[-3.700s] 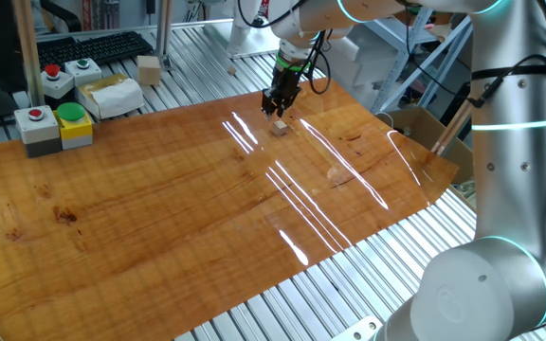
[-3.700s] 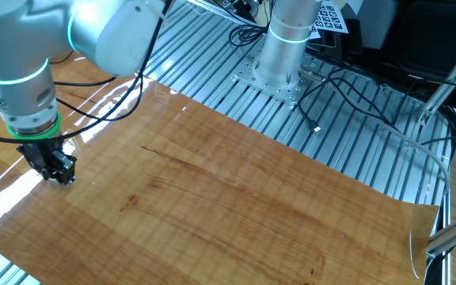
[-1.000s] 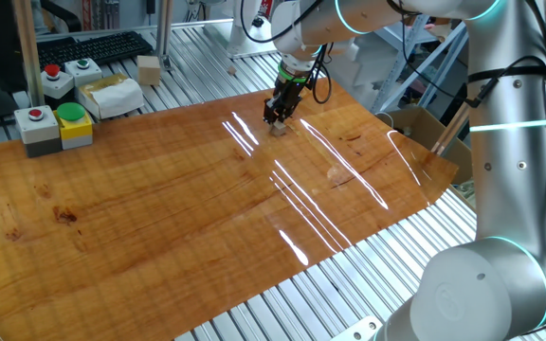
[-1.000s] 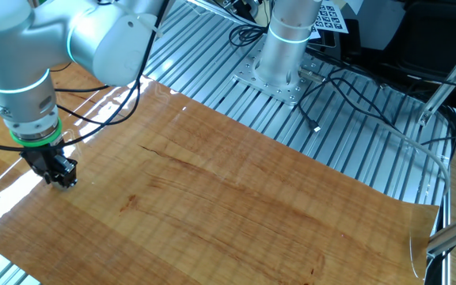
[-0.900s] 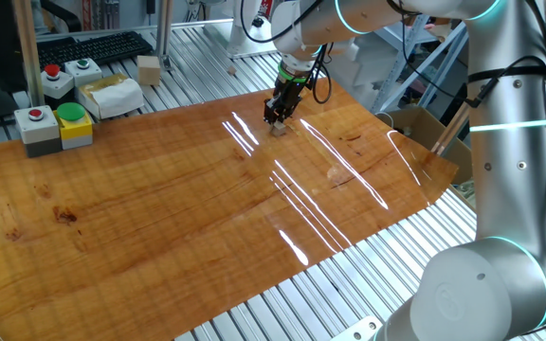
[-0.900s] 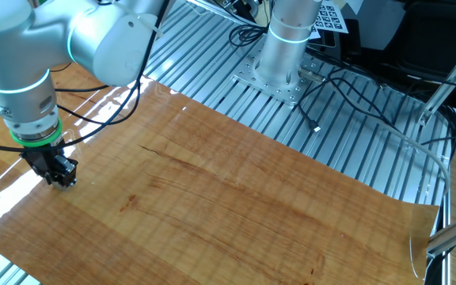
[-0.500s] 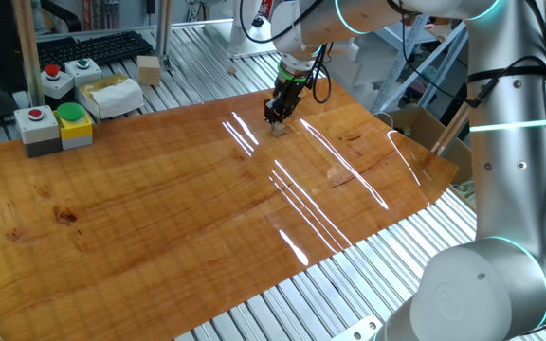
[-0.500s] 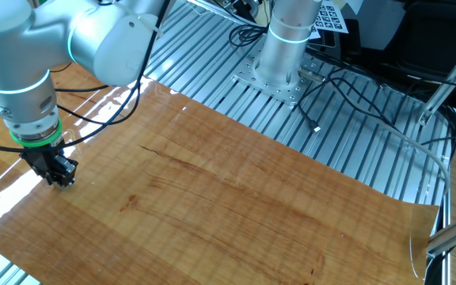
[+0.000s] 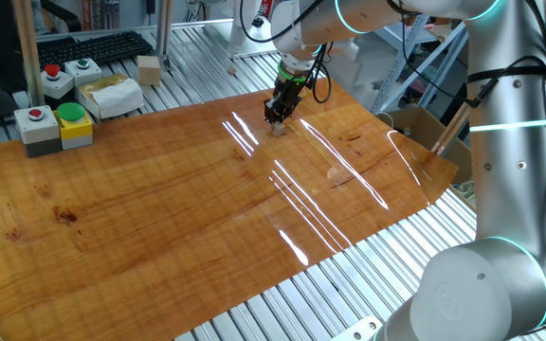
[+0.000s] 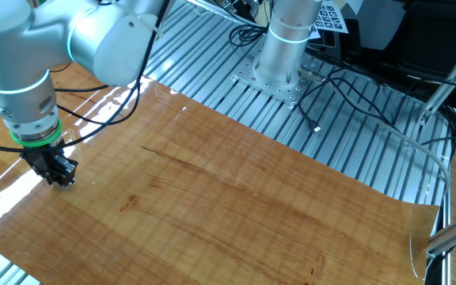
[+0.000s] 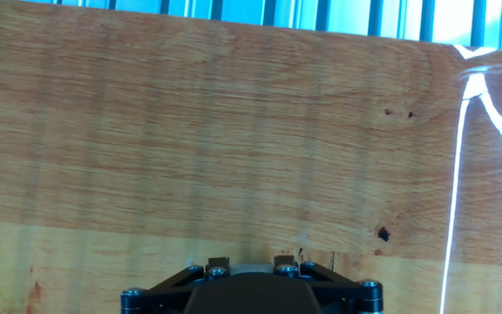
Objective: Hold a small block with the gripper and sweep it from left to right on the table
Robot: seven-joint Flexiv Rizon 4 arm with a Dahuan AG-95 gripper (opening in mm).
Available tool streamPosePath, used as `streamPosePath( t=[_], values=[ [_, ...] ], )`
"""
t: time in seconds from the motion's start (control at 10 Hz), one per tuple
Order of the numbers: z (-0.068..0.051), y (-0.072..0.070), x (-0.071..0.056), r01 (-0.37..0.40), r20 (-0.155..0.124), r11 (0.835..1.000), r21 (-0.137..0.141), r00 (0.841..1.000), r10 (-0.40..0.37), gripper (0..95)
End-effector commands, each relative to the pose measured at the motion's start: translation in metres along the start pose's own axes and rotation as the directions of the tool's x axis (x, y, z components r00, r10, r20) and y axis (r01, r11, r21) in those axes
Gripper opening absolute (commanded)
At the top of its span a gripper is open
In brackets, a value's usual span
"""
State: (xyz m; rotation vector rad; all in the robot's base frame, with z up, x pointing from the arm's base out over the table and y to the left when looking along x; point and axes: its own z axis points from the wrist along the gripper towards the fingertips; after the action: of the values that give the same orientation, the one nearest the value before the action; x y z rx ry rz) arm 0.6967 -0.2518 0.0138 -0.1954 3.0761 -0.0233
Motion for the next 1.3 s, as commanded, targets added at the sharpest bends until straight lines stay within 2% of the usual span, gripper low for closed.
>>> streamPosePath(
  t=[0.1,0.7,1.3],
  values=[
    [0.0,0.0,0.0,-0.003,-0.005,1.0,0.002,1.0,0.003,0.0],
    [0.001,0.004,-0.002,-0.024,-0.01,1.0,-0.001,1.0,0.024,0.0],
    [0.0,0.023,-0.007,-0.062,-0.014,0.998,-0.001,0.998,0.062,0.0]
  ],
)
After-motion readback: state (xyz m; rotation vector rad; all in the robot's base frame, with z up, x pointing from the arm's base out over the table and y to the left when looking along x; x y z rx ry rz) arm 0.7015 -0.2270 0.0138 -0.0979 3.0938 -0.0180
